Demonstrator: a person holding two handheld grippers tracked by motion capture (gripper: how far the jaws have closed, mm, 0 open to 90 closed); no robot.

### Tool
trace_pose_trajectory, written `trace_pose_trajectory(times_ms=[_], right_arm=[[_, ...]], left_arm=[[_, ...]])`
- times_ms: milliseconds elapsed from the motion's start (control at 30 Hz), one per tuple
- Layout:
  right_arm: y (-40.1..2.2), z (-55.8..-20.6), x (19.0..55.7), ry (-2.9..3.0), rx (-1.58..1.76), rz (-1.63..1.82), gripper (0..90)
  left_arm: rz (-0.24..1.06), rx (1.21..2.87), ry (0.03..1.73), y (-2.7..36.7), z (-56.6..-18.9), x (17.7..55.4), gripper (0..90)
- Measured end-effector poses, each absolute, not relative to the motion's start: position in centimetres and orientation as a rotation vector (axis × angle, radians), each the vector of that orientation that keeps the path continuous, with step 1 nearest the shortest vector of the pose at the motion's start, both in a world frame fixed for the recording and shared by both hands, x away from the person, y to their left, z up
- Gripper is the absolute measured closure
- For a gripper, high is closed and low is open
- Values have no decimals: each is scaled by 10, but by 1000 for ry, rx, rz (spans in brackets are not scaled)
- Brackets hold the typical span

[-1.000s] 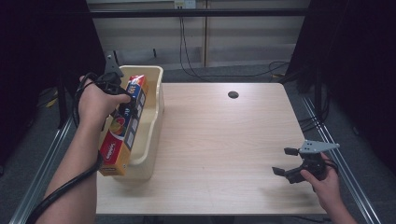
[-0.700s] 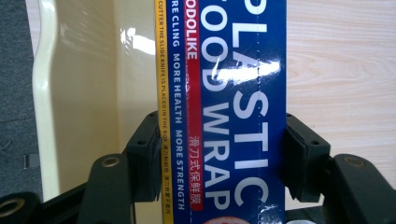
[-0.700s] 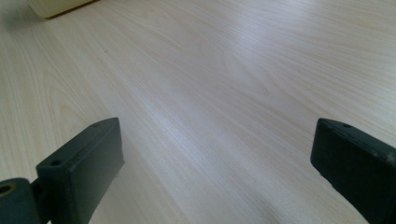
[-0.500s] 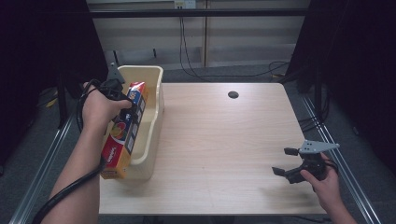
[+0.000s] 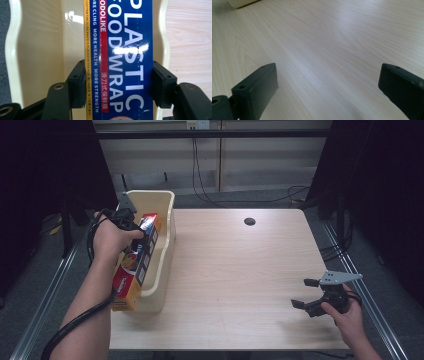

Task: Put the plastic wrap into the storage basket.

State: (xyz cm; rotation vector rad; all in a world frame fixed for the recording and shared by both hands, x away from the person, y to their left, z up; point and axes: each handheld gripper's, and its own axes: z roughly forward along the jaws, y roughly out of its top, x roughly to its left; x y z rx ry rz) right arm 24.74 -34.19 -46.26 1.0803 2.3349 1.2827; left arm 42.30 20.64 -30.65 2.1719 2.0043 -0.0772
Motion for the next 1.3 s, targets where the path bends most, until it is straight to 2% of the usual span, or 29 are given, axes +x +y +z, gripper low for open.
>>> trace_pose_trajectory(times_ms=[1300], right_arm=[[-341, -464, 248, 2351, 1070, 1277, 22]], left_arm=[[-146, 2220, 2017, 199, -339, 431, 398]])
